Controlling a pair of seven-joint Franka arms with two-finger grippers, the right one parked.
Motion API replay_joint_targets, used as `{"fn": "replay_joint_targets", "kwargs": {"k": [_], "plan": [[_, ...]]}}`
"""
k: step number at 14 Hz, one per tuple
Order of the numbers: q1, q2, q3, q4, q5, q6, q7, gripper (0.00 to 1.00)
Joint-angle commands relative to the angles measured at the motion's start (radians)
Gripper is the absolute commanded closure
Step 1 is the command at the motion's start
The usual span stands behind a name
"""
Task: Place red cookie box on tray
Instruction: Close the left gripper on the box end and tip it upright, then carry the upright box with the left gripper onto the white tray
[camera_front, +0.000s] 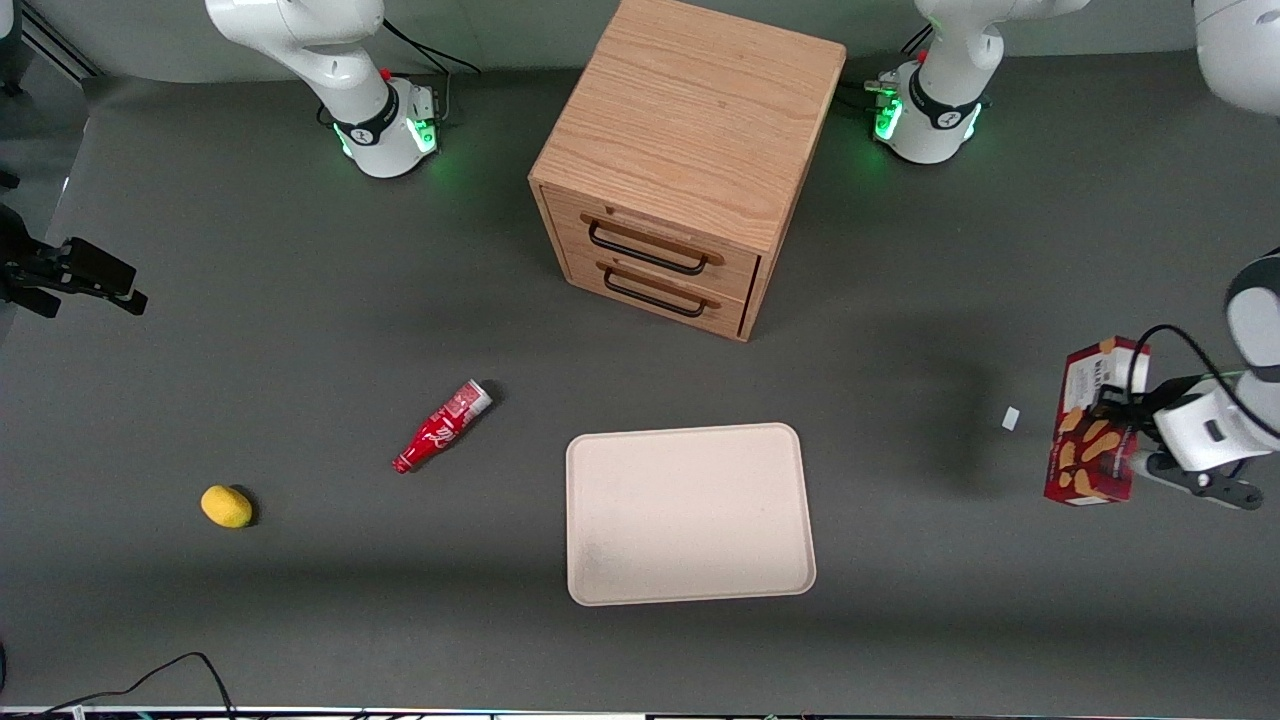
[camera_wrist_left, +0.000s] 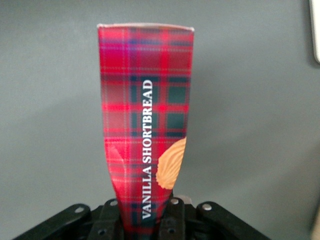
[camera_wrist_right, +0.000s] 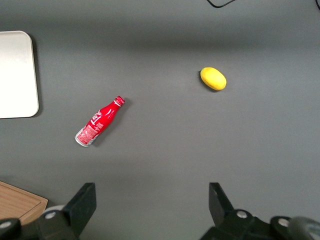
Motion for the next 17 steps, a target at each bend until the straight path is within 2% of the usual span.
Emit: {"fn": "replay_joint_targets", "kwargs": {"k": [1, 3, 5, 7, 10, 14, 17], "plan": [[-0.011, -0.014, 0.011, 0.171, -0.006, -0.211, -0.145, 1.0], [-0.017, -0.017, -0.022, 0.263, -0.02, -0.323, -0.306, 1.0], [-0.015, -0.017, -0.159, 0.306, -0.017, -0.348, -0.525, 1.0], [-0.017, -0.011, -0.272, 0.311, -0.01, -0.328, -0.746, 1.0], [-0.031, 0.024, -0.381, 0.297, -0.004, -0.192, -0.91, 1.0], [-0.106, 0.13, -0.395, 0.277, 0.034, 0.009, -0.995, 1.0], [-0.162, 0.185, -0.396, 0.207, 0.074, 0.204, -1.008, 1.0]]}}
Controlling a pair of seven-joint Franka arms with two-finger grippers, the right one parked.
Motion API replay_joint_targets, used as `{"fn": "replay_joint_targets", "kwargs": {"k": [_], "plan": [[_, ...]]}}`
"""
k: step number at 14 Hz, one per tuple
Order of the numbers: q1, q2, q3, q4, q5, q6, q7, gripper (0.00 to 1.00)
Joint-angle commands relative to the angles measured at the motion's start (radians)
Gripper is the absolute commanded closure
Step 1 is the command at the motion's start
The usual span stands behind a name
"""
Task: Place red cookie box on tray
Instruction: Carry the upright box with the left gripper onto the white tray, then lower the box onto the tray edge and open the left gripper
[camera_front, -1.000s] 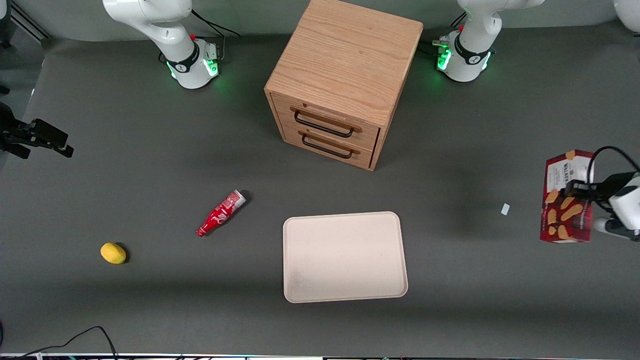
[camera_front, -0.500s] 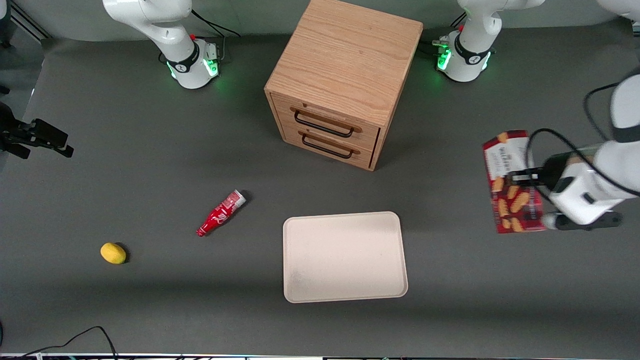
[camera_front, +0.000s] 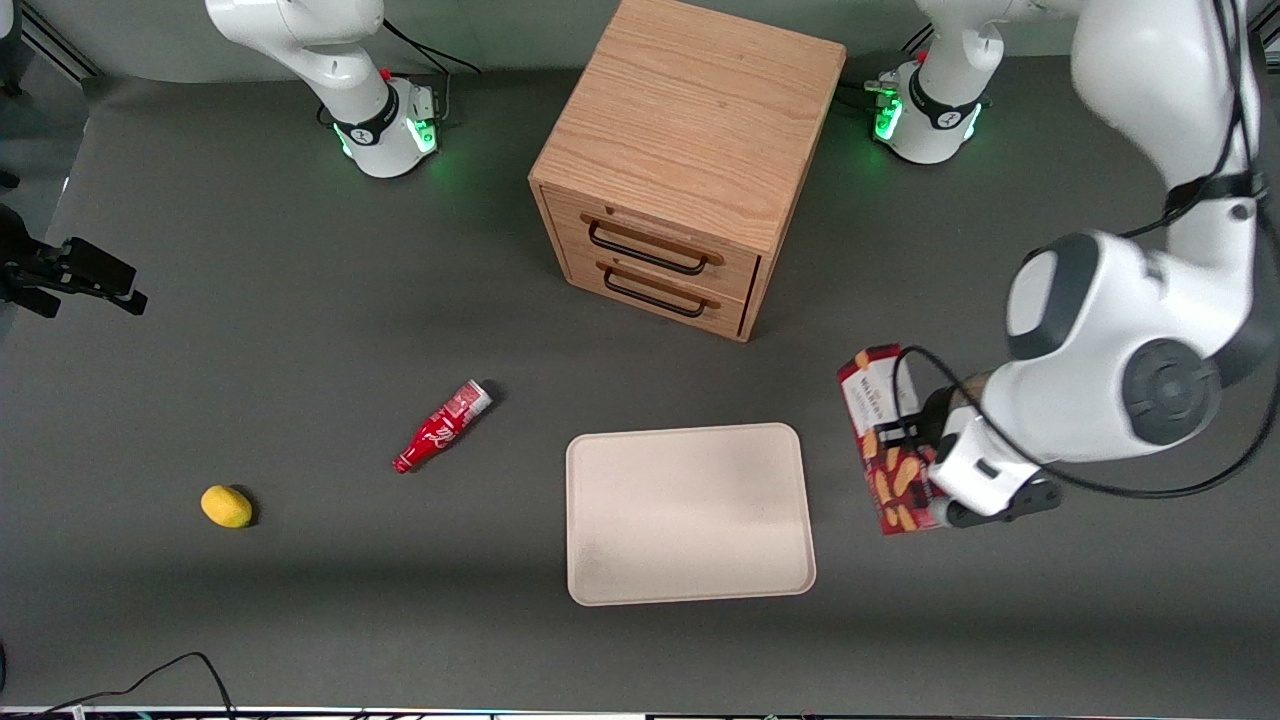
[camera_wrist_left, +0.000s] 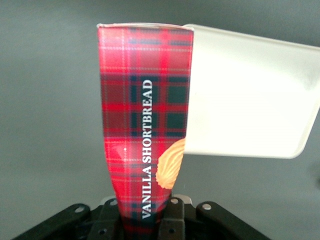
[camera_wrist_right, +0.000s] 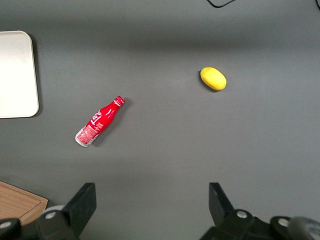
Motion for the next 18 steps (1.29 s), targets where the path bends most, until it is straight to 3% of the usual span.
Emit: {"fn": "replay_joint_targets", "kwargs": {"k": [1, 7, 14, 15, 16, 18], "plan": [[-0.063, 0.043, 0.002, -0.043, 0.045, 0.144, -0.044, 1.0], [-0.131, 0.169, 0.004, -0.081, 0.197, 0.373, -0.127, 1.0], [-0.14, 0.239, 0.004, -0.086, 0.257, 0.454, -0.146, 1.0], [-0.14, 0.239, 0.005, -0.086, 0.258, 0.454, -0.146, 0.43], [-0.14, 0.239, 0.004, -0.088, 0.258, 0.454, -0.146, 0.06], [-0.14, 0.235, 0.005, -0.088, 0.258, 0.448, -0.147, 0.0]]}}
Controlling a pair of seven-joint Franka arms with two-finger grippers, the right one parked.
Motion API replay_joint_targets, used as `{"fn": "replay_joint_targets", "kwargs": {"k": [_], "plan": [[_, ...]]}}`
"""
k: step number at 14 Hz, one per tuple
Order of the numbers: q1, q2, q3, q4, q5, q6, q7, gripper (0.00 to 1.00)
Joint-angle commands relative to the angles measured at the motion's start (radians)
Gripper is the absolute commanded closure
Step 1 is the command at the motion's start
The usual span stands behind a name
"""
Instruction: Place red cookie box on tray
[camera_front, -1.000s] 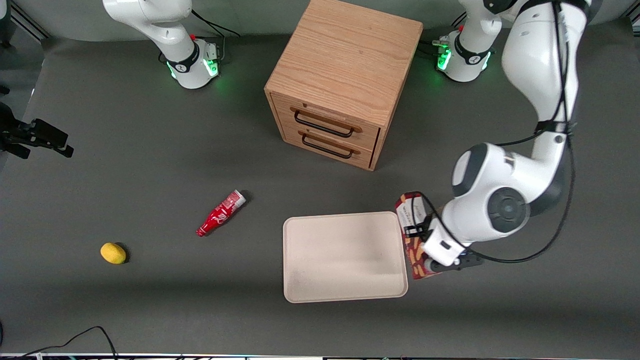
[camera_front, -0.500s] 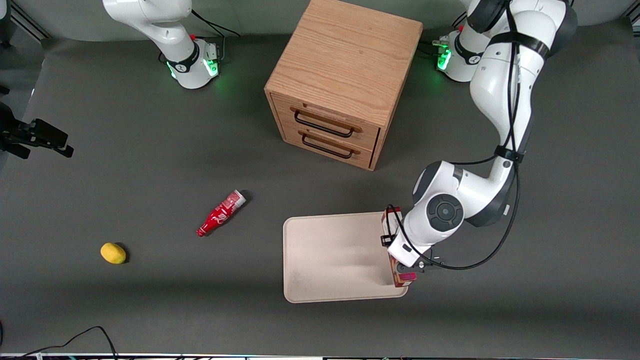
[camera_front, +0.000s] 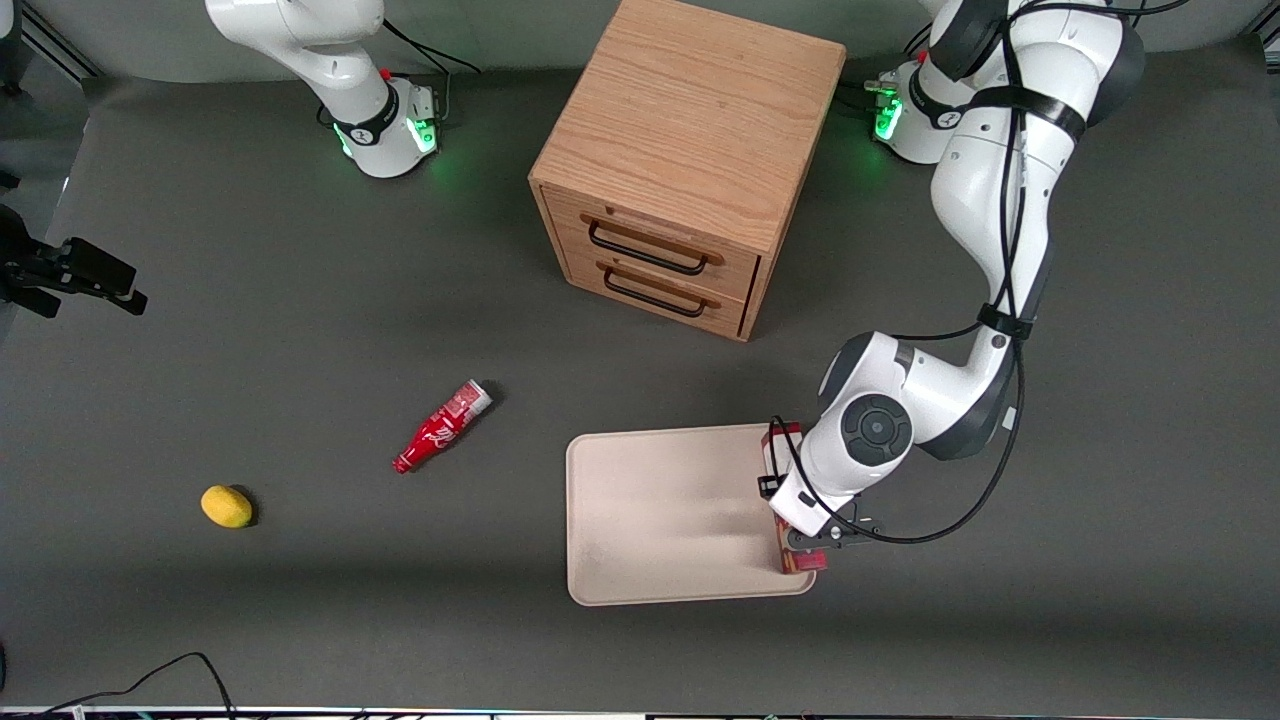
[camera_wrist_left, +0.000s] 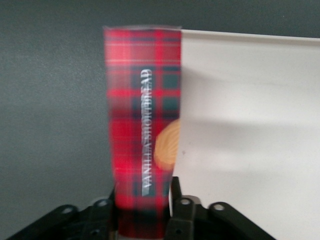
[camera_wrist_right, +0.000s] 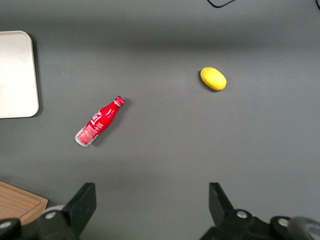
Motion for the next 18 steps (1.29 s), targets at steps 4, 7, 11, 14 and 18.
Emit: {"fn": "replay_joint_targets", "kwargs": {"k": [4, 7, 11, 14, 18], "plan": [[-0.003, -0.062, 0.009, 0.001, 0.017, -0.068, -0.036, 0.0], [0.03, -0.198, 0.01, -0.002, -0.008, -0.236, -0.028, 0.0], [0.124, -0.384, 0.009, -0.006, -0.049, -0.447, 0.001, 0.0], [0.194, -0.52, 0.033, -0.005, -0.078, -0.615, 0.117, 0.0], [0.149, -0.684, 0.29, -0.046, -0.206, -0.809, 0.401, 0.0]]}}
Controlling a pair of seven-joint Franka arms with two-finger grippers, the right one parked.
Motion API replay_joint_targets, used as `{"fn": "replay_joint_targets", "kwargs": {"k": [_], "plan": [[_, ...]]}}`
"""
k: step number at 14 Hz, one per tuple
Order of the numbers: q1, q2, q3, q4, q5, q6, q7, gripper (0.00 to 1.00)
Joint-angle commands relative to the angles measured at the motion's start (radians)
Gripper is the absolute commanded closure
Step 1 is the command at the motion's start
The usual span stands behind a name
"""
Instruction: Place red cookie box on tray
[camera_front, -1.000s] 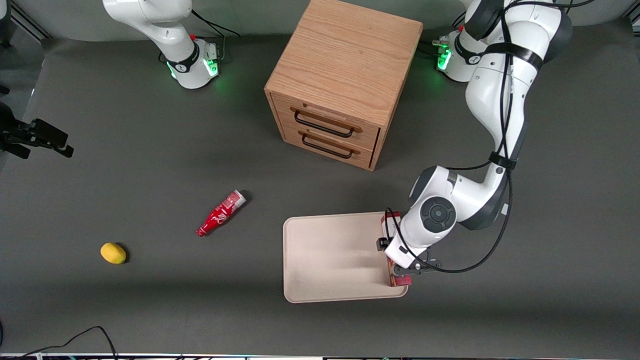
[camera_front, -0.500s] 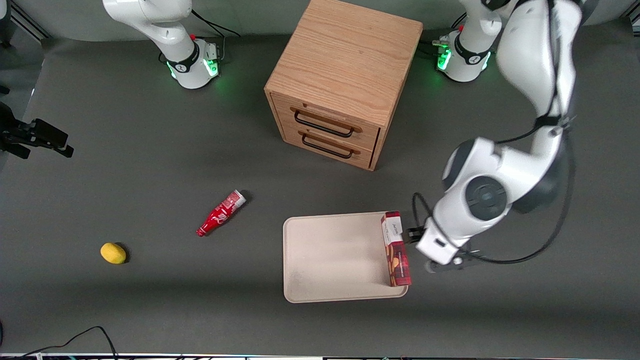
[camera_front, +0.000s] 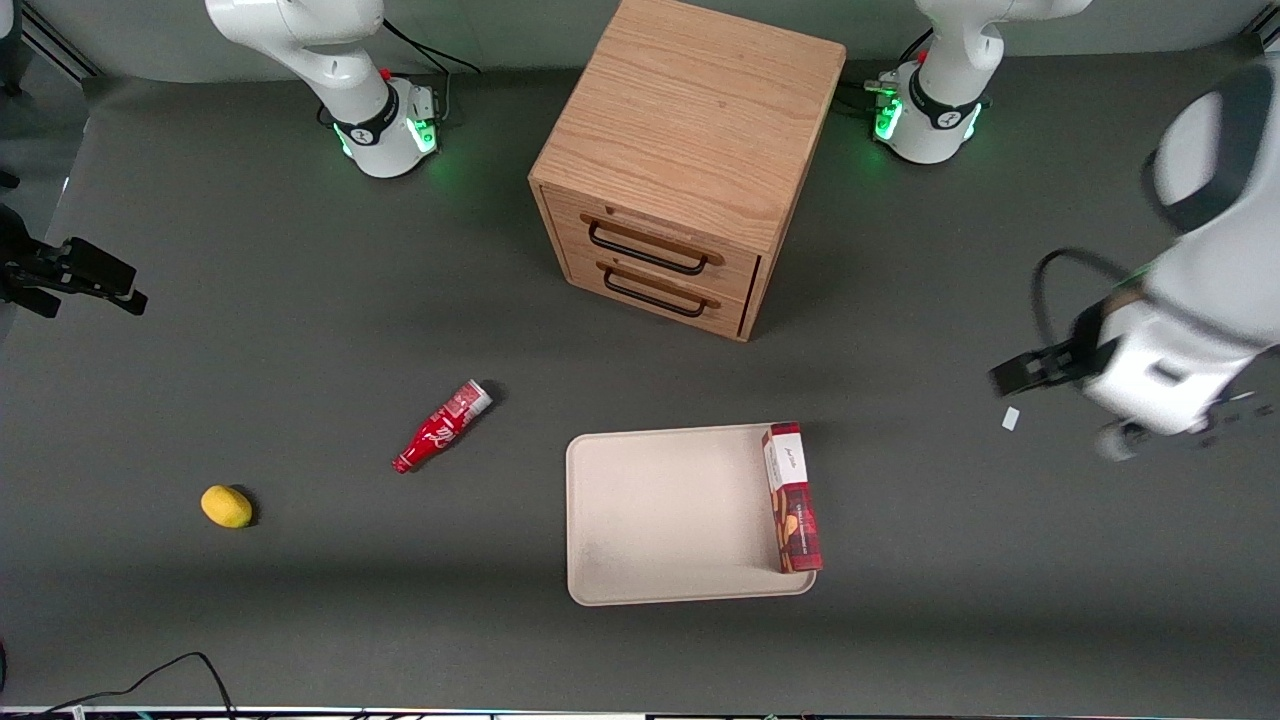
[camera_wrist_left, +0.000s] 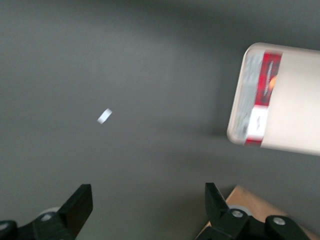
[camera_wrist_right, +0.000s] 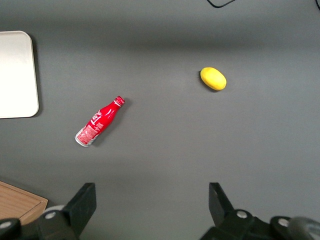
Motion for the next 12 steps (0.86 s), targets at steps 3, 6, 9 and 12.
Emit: {"fn": "replay_joint_targets", "kwargs": {"k": [3, 6, 9, 12], "plan": [[-0.037, -0.314, 0.185, -0.314, -0.042, -0.015, 0.206, 0.0], [-0.048, -0.425, 0.186, -0.419, -0.005, -0.012, 0.205, 0.0], [-0.048, -0.412, 0.186, -0.384, 0.001, -0.04, 0.249, 0.0], [-0.05, -0.396, 0.186, -0.348, 0.02, -0.046, 0.258, 0.0]]}}
